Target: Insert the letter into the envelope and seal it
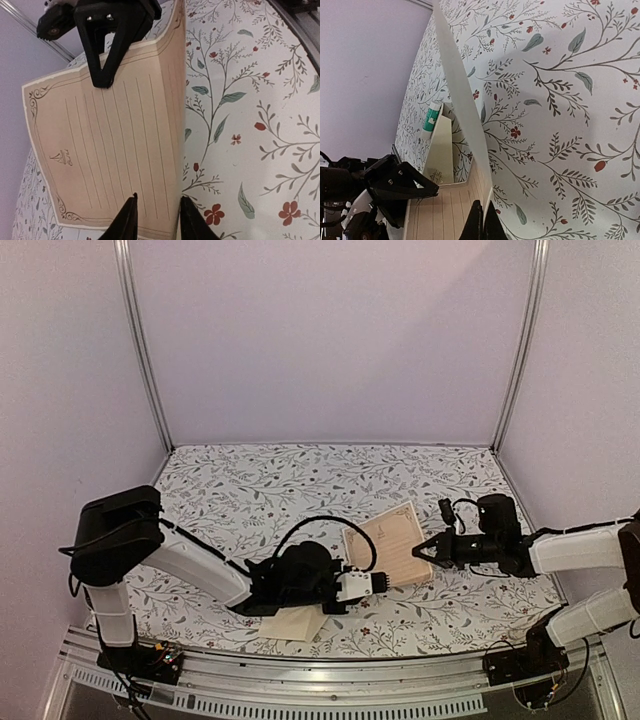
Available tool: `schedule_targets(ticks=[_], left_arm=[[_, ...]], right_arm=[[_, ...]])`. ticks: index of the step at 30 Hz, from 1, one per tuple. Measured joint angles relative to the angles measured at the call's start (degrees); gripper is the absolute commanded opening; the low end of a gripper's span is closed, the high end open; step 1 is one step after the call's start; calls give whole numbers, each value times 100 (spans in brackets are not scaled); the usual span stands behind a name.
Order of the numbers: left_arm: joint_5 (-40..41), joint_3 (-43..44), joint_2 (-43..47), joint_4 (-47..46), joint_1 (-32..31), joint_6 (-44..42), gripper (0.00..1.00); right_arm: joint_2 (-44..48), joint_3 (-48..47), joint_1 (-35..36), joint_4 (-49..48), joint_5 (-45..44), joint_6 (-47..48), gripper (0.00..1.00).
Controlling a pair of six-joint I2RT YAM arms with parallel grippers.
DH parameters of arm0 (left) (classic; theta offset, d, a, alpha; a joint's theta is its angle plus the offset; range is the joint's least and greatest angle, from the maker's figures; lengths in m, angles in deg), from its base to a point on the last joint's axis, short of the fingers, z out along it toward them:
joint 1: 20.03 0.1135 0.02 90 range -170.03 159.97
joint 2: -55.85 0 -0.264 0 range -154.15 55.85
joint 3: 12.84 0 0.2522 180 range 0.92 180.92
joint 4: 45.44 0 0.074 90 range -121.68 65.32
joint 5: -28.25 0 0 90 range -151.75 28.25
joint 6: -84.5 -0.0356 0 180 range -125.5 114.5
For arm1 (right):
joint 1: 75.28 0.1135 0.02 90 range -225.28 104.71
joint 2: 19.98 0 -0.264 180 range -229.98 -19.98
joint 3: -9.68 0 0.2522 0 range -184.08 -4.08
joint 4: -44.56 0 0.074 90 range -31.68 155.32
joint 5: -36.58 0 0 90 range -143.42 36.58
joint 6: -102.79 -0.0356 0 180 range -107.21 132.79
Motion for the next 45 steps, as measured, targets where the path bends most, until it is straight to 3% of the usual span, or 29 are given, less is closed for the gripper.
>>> schedule_targets(ticks=[5, 13, 15, 17, 19, 31, 45], left_arm=[[-177, 310, -2, 313, 208, 345, 47], [-426, 396, 66, 343, 522, 975, 58], [-498, 396, 155, 343, 612, 1150, 66], [-614, 396, 267, 339, 719, 1349, 88], [-721, 391, 378, 330, 839, 1513, 99], [-1665, -114, 1025, -94, 1611, 2682, 100], [-3681, -498, 1244, -1325, 2079, 4041, 100]], right_arm=[[568, -11, 151, 107, -4, 221, 0], [1416, -236, 199, 433, -17, 496, 0], [1587, -247, 210, 483, -11, 542, 0], [1727, -278, 212, 542, 2, 564, 0], [1880, -304, 212, 570, 7, 579, 0], [2503, -557, 223, 492, 398, 551, 0], [2570, -560, 745, -133, 1058, 643, 0]])
